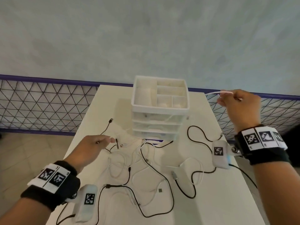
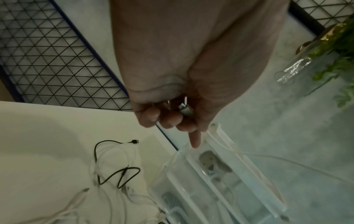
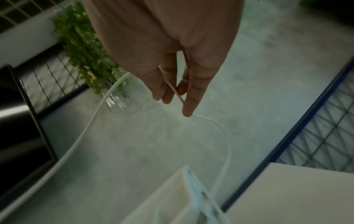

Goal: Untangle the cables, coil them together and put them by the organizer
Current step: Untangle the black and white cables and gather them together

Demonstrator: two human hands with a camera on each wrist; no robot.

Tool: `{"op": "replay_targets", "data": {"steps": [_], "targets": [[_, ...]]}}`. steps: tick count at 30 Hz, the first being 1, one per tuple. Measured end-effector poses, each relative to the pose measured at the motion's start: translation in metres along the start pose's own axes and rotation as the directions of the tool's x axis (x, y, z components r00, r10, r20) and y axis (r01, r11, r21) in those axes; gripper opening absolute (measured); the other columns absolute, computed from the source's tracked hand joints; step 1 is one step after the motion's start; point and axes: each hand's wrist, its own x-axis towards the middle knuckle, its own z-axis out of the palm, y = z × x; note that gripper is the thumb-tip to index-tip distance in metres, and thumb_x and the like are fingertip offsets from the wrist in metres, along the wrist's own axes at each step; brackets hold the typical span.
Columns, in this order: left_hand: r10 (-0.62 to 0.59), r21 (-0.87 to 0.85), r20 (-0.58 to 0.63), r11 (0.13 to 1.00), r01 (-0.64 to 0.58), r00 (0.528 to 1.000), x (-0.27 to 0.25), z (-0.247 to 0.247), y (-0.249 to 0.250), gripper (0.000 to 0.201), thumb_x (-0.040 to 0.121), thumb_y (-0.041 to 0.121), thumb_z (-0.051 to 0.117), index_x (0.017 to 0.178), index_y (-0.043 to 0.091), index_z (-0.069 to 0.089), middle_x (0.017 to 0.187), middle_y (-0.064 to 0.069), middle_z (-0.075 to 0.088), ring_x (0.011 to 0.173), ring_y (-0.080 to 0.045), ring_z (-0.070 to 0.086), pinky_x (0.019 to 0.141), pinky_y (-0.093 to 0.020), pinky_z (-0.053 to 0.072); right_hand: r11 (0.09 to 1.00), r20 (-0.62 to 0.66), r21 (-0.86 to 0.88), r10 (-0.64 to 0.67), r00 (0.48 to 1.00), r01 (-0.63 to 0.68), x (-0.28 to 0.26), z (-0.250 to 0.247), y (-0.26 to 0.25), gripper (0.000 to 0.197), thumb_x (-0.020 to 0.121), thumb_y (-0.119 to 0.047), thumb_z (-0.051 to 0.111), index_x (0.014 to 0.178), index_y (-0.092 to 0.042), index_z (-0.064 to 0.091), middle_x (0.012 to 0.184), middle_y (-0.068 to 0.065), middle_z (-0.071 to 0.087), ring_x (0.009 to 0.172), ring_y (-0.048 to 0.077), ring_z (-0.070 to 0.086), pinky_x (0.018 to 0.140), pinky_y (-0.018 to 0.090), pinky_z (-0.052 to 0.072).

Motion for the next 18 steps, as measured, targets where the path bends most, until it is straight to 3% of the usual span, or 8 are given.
{"op": "replay_targets", "data": {"steps": [1,3,6,8,12,13,15,18], "targets": [[0.002,0.023,0.030,1.000,-0.003,1.000,-0.001,0.002,-0.003,0.024,0.099,0.019,0.055,0.095,0.026,0.077,0.063,-0.009,0.063,0.056,-0.012,0.046,0.061,-0.027,0.039,0.993,0.020,-0.114,-0.019,1.000,0.021,0.005,0.001,0.010,0.011,0.088,-0.025,0.067,0.094,-0.020,0.076,0.095,0.007,0.077,0.077,0.018,0.069,0.077,0.035,0.058],[-0.030,0.060,0.090,0.998,0.024,0.995,-0.002,0.009,-0.008,0.025,0.100,0.018,0.053,0.091,0.023,0.076,0.057,0.010,0.057,0.055,-0.010,0.042,0.053,-0.024,0.033,0.952,0.166,-0.305,0.060,0.984,-0.006,-0.001,0.009,0.044,0.031,0.087,-0.016,0.071,0.118,-0.019,0.069,0.119,0.009,0.071,0.098,0.021,0.068,0.090,0.034,0.053],[-0.128,0.070,0.136,0.990,0.119,0.982,-0.005,0.025,-0.015,0.023,0.100,0.011,0.046,0.090,0.009,0.067,0.058,0.001,0.064,0.054,-0.013,0.043,0.049,-0.023,0.033,0.815,0.370,-0.579,0.290,0.883,-0.025,-0.041,0.025,0.103,0.075,0.083,-0.013,0.073,0.149,-0.013,0.037,0.145,0.016,0.049,0.129,0.031,0.053,0.107,0.041,0.045],[-0.186,0.019,0.175,0.982,0.186,0.967,-0.010,0.036,-0.017,0.018,0.098,0.006,0.045,0.094,0.003,0.062,0.064,-0.004,0.069,0.051,-0.014,0.041,0.045,-0.021,0.031,0.712,0.435,-0.701,0.383,0.815,0.040,-0.082,0.034,0.131,0.061,0.084,-0.023,0.070,0.140,-0.013,0.050,0.141,0.015,0.054,0.129,0.031,0.052,0.106,0.035,0.042],[-0.248,-0.089,0.197,0.959,0.270,0.948,-0.015,0.055,-0.016,0.018,0.094,0.002,0.041,0.098,0.003,0.059,0.060,-0.002,0.049,0.046,-0.011,0.031,0.043,-0.021,0.022,0.548,0.659,-0.752,0.599,0.456,0.366,-0.159,0.047,0.154,0.053,0.076,-0.060,0.065,0.112,-0.021,0.069,0.120,0.002,0.067,0.113,0.024,0.062,0.097,0.032,0.048],[-0.249,-0.113,0.188,0.955,0.273,0.950,-0.016,0.059,-0.013,0.017,0.096,0.005,0.042,0.095,0.004,0.059,0.059,-0.001,0.042,0.044,-0.011,0.028,0.042,-0.020,0.020,0.512,0.669,-0.742,0.599,0.439,0.433,-0.171,0.048,0.153,0.048,0.078,-0.056,0.064,0.112,-0.022,0.069,0.120,0.000,0.065,0.115,0.023,0.060,0.099,0.035,0.045],[-0.213,-0.162,0.153,0.958,0.237,0.965,-0.017,0.067,-0.003,0.022,0.100,0.016,0.044,0.090,0.005,0.060,0.052,0.003,0.036,0.041,-0.011,0.025,0.041,-0.020,0.019,0.452,0.700,-0.712,0.514,0.495,0.537,-0.179,0.050,0.148,0.032,0.087,-0.039,0.056,0.110,-0.023,0.069,0.121,-0.001,0.064,0.118,0.023,0.057,0.099,0.039,0.040],[-0.077,-0.318,0.087,0.943,0.101,0.993,-0.020,0.074,0.021,0.030,0.103,0.019,0.042,0.081,0.005,0.056,0.046,0.005,0.037,0.044,-0.015,0.030,0.045,-0.026,0.024,0.625,0.742,-0.645,0.372,0.558,0.440,-0.161,0.051,0.117,0.024,0.093,-0.036,0.050,0.105,-0.027,0.069,0.107,0.001,0.071,0.107,0.027,0.063,0.089,0.035,0.045]]}}
